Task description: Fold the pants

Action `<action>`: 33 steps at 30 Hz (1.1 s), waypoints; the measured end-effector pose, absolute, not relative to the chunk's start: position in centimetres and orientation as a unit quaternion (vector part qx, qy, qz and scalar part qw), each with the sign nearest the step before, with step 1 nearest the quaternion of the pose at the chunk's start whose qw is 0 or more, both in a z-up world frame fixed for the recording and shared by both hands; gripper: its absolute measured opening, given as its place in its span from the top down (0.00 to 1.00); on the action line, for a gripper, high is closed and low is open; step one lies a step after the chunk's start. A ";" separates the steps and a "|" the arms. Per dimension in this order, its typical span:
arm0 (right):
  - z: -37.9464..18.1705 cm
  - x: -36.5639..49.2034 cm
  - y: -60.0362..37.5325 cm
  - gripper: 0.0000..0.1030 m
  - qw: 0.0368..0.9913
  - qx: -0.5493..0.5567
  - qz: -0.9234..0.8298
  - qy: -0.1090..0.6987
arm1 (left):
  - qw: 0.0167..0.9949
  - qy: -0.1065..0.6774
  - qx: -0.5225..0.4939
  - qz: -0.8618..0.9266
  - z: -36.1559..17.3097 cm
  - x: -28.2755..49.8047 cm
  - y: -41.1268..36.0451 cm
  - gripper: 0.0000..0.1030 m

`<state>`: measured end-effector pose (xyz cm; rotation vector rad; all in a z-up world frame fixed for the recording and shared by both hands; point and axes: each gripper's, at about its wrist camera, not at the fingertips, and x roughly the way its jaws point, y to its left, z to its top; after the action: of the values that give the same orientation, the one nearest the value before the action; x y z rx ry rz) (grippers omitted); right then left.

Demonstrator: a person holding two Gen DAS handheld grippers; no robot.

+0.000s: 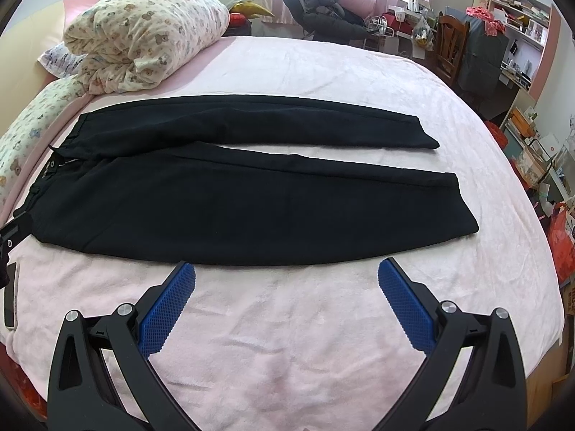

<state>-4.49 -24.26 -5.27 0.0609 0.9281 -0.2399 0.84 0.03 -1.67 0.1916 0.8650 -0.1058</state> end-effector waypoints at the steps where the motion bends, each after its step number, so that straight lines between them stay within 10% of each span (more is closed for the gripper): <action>1: -5.4 -4.3 -24.4 0.01 0.886 0.031 -0.116 0.448 | 0.901 0.420 0.093 -0.051 -1.7 1.1 -0.1 0.02; 33: -11.4 25.8 -55.8 0.09 0.632 0.470 -0.246 0.566 | 0.791 0.610 0.011 -0.046 -11.6 8.9 -4.8 0.02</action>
<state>25.77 -55.85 -11.42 1.0756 1.2942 -0.5629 8.89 -4.75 -11.59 0.0229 1.3140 -0.0993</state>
